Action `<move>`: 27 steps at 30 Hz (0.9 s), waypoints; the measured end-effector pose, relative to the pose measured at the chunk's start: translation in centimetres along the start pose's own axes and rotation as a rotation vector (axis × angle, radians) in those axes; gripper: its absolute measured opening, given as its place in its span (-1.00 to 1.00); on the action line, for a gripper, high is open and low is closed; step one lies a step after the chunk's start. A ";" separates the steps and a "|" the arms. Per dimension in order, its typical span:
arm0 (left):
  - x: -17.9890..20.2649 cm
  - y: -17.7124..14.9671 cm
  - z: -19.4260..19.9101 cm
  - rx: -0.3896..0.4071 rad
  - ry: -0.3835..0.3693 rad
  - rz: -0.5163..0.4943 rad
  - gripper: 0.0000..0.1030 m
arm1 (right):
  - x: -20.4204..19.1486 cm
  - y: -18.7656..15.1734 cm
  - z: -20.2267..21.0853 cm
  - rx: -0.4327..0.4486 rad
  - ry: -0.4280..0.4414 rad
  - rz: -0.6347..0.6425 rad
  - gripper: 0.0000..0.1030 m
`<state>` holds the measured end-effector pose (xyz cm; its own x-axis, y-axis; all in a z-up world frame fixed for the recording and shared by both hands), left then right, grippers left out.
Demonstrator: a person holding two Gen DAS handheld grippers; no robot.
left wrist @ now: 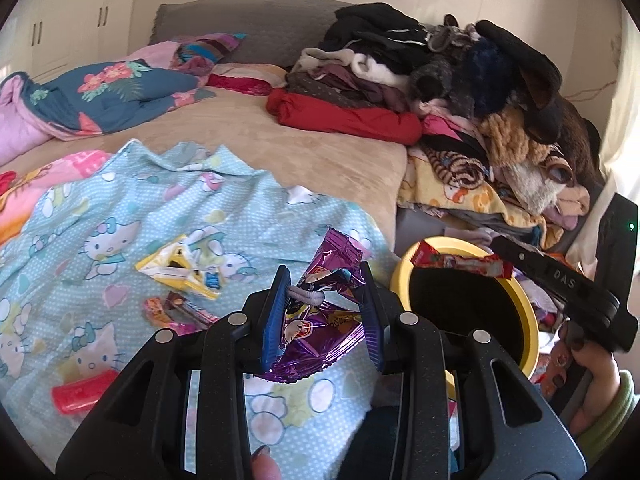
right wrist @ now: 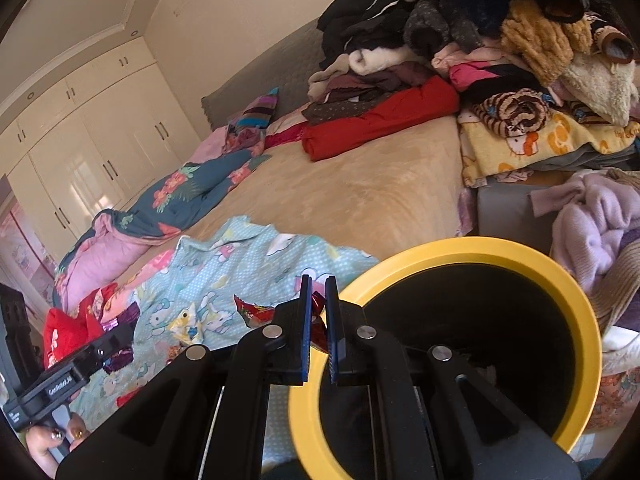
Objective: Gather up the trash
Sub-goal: 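Carry the purple and red wrappers with both tools over the bin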
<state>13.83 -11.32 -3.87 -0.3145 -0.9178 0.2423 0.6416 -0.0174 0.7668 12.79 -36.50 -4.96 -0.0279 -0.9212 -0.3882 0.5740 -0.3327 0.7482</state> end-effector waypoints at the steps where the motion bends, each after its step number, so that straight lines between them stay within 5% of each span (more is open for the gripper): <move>1: 0.4 -0.1 -0.1 -0.003 -0.005 -0.006 -0.48 | 0.3 0.1 0.1 0.003 -0.006 -0.003 -0.87; 27: 8.4 -2.7 -3.2 -0.087 -0.153 -0.106 -0.48 | 8.9 0.6 1.3 0.018 -0.150 -0.099 -0.87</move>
<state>11.69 -20.29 -5.85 -0.4817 -0.8383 0.2552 0.6554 -0.1513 0.7400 11.88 -45.15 -7.25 -0.2063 -0.9032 -0.3765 0.5478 -0.4254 0.7204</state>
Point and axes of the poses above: each gripper's, at about its wrist camera, not at the fingertips, and z roughly against the way its jaws point, x to its right, y to its top, the point moved 3 cm from there along -z, roughly the way its jaws point, and after that the axes turned 4 degrees about -y, right-handed, at the moved point
